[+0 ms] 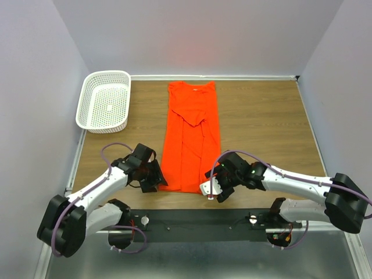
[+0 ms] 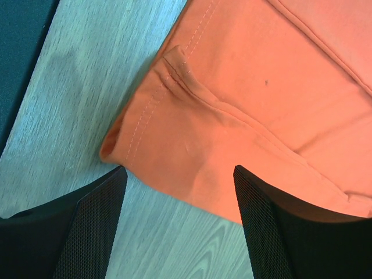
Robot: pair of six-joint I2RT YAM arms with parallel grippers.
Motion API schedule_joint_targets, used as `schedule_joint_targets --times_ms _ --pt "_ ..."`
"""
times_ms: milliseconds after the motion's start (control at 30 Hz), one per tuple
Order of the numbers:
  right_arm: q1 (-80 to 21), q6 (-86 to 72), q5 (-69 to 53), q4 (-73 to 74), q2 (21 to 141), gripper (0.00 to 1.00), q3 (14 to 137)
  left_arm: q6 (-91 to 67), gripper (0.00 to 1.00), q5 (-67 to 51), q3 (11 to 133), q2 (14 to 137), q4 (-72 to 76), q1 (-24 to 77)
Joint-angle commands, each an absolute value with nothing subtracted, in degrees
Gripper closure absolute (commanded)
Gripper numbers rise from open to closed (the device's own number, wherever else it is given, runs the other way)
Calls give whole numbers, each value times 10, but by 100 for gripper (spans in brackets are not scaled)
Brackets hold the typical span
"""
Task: Fold and stack the t-shirts
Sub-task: Fold the tshirt
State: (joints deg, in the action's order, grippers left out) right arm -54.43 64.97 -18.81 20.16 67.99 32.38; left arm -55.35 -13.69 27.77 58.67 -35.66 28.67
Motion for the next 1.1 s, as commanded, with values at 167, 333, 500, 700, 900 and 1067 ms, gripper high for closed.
schedule_joint_targets --times_ms 167,333,500,700,900,1067 --pt "-549 653 -198 190 701 20 324 -541 39 -109 279 651 -333 291" --pt "-549 661 -213 191 714 22 322 -533 50 -102 279 676 -312 291" --pt "-549 665 -225 191 722 24 319 -526 71 -110 276 691 -294 291" --pt "-553 666 -267 222 690 28 325 -519 78 -121 287 688 -288 291" --pt "-553 684 -266 245 705 30 320 -512 78 -134 287 687 -283 291" --pt "-562 690 -254 255 751 34 329 -512 79 -145 278 686 -272 291"
